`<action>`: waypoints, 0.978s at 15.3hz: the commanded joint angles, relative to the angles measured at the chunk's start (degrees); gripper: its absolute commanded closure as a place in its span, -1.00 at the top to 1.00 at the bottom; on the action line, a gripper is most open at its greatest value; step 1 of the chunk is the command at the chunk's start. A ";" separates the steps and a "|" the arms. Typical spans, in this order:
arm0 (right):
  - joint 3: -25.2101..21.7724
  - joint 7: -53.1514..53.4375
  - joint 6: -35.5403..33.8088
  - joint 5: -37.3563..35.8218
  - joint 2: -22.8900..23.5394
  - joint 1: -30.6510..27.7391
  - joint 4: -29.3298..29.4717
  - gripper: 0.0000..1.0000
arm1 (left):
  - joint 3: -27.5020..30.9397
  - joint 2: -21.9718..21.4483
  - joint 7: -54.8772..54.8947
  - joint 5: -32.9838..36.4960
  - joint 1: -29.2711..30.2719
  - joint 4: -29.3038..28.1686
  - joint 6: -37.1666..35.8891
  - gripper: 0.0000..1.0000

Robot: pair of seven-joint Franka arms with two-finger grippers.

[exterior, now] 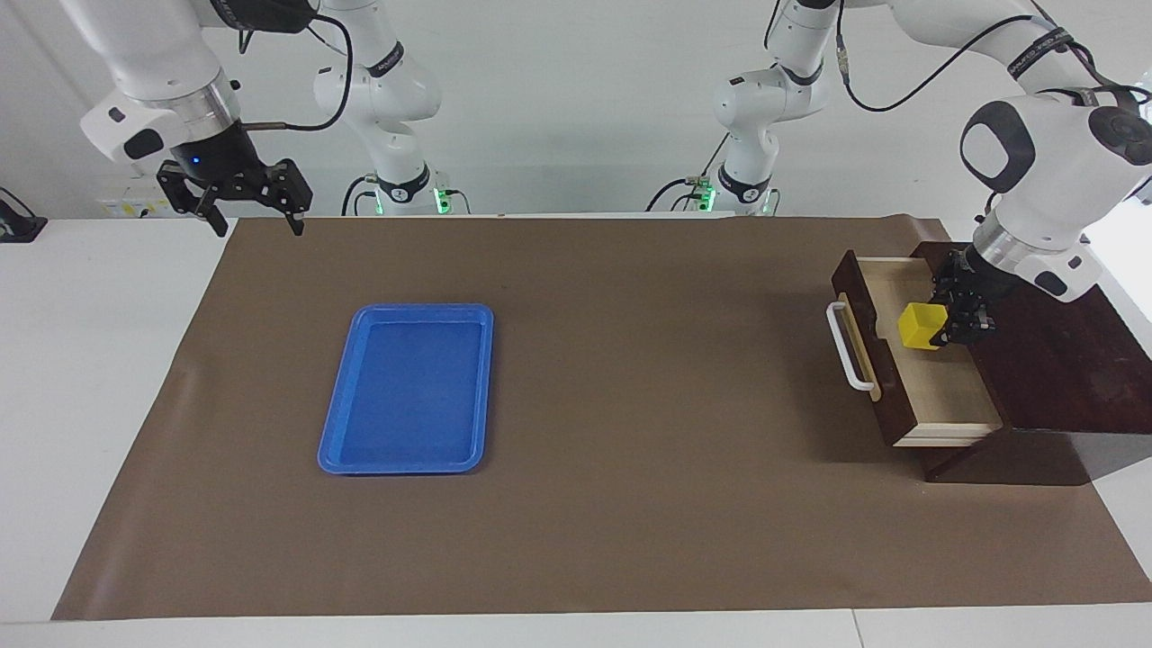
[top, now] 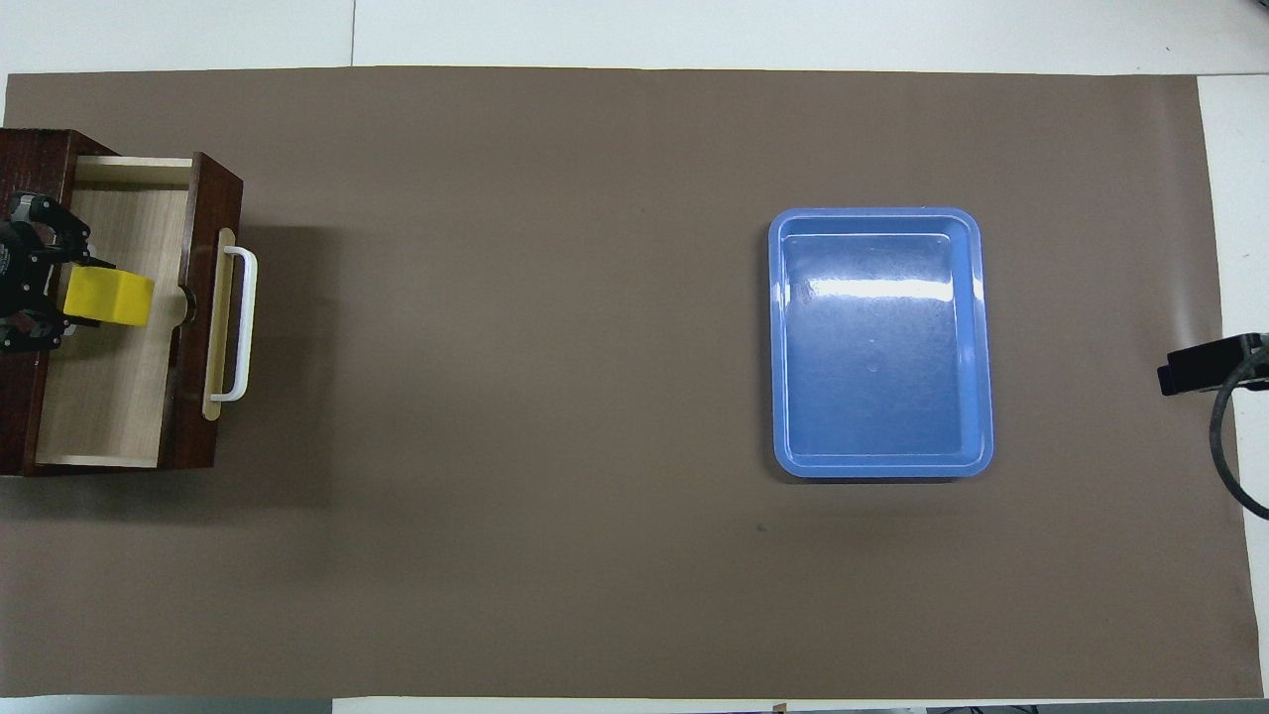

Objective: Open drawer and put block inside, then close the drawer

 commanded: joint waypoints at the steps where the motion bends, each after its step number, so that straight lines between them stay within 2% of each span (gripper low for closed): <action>1: 0.62 -0.43 1.47 -0.17 -0.20 -1.34 -2.13 1.00 | -0.67 -2.65 -2.08 0.72 0.95 -4.94 3.62 -1.00; 9: -0.44 2.03 4.02 0.62 7.18 -1.25 1.03 1.00 | -0.85 -2.56 -3.49 0.28 0.86 -6.17 3.62 -1.00; 12: -0.09 2.03 3.24 0.89 6.57 -1.60 2.27 1.00 | -0.94 -2.39 -3.49 0.19 0.69 -7.04 4.32 -1.00; 15: 0.09 1.68 -0.62 0.71 6.83 -1.95 4.89 1.00 | -0.94 -2.47 -3.22 0.19 0.43 -7.93 5.03 -1.00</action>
